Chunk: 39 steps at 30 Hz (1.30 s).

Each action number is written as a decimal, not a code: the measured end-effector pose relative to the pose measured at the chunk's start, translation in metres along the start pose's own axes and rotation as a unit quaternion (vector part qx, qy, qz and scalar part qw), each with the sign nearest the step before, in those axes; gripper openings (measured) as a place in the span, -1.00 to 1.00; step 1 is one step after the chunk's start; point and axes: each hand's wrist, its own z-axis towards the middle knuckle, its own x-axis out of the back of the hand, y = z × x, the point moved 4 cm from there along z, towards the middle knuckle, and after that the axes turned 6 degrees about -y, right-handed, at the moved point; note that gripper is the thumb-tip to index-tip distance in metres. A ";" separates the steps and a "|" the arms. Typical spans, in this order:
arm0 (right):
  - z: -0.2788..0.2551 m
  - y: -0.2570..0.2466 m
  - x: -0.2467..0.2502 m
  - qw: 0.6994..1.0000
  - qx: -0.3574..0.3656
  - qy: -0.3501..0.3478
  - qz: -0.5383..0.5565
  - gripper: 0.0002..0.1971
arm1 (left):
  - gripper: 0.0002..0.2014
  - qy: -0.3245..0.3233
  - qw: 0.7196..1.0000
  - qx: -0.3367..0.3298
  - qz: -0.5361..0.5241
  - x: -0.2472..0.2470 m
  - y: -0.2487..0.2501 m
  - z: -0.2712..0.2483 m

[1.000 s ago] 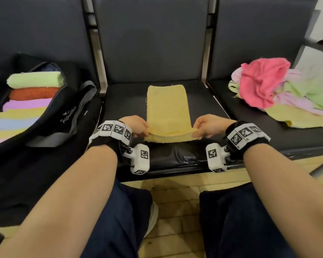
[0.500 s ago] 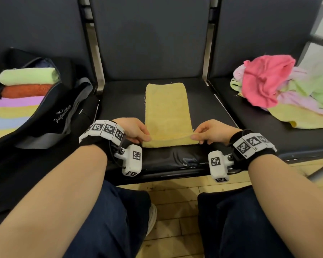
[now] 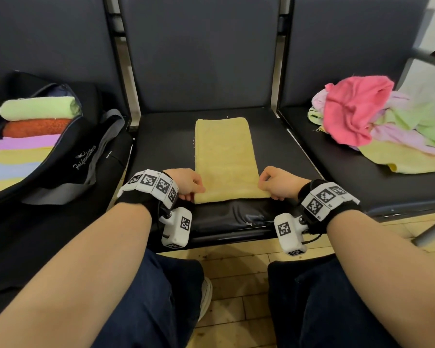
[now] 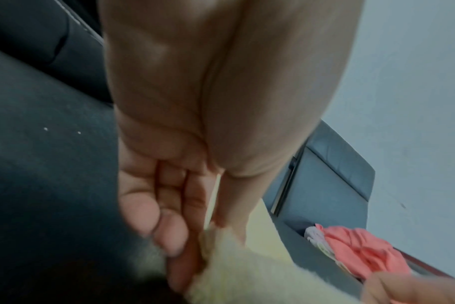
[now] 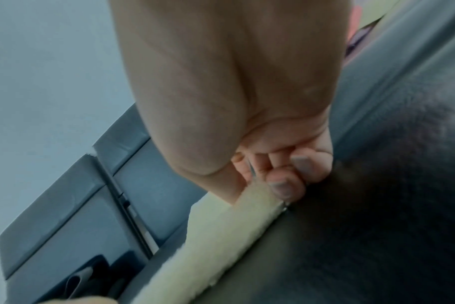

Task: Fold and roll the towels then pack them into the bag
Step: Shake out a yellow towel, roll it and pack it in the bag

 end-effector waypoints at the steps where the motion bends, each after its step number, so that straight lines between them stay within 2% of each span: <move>1: 0.001 -0.001 -0.001 1.000 0.000 0.004 -0.021 -0.95 | -0.83 0.010 1.000 -0.004 0.016 0.000 0.002 -0.001; 4: 0.003 -0.003 -0.001 0.996 0.008 0.036 -0.084 -0.93 | -0.87 0.052 0.997 -0.021 0.050 0.001 0.005 -0.003; 6: 0.004 -0.008 0.001 0.989 0.056 0.068 -0.122 -0.88 | -0.90 0.086 0.994 -0.058 0.029 0.002 0.009 -0.004; 9: 0.001 -0.015 -0.001 0.985 0.095 0.061 -0.134 -0.75 | -0.85 0.095 0.989 -0.110 0.016 0.001 0.019 -0.009; 11: -0.002 -0.017 -0.001 0.988 0.084 0.047 -0.125 -0.68 | -0.80 0.085 0.991 -0.106 0.023 -0.001 0.022 -0.012; 16: -0.011 -0.015 0.003 0.991 0.075 0.007 -0.107 -0.85 | -0.93 0.057 0.994 -0.077 0.050 -0.001 0.020 -0.012; 19: -0.011 -0.012 0.000 0.985 0.074 -0.020 -0.153 -0.80 | -0.76 0.029 0.996 -0.064 0.059 -0.003 0.018 -0.015; 25: -0.008 -0.014 -0.003 0.977 0.068 0.025 -0.199 -0.75 | -0.80 0.084 0.988 -0.097 0.085 0.001 0.022 -0.015; 30: -0.006 -0.008 0.000 0.988 0.047 0.016 -0.146 -0.64 | -0.81 0.067 0.993 -0.094 0.034 0.000 0.020 -0.013; 34: -0.007 -0.008 0.003 0.993 0.025 0.022 -0.118 -0.64 | -0.85 0.035 0.993 -0.091 -0.065 -0.005 0.022 -0.012; 39: -0.004 -0.006 0.003 0.994 0.010 0.032 -0.103 -0.73 | -0.94 0.023 0.997 -0.075 -0.026 -0.011 0.026 -0.009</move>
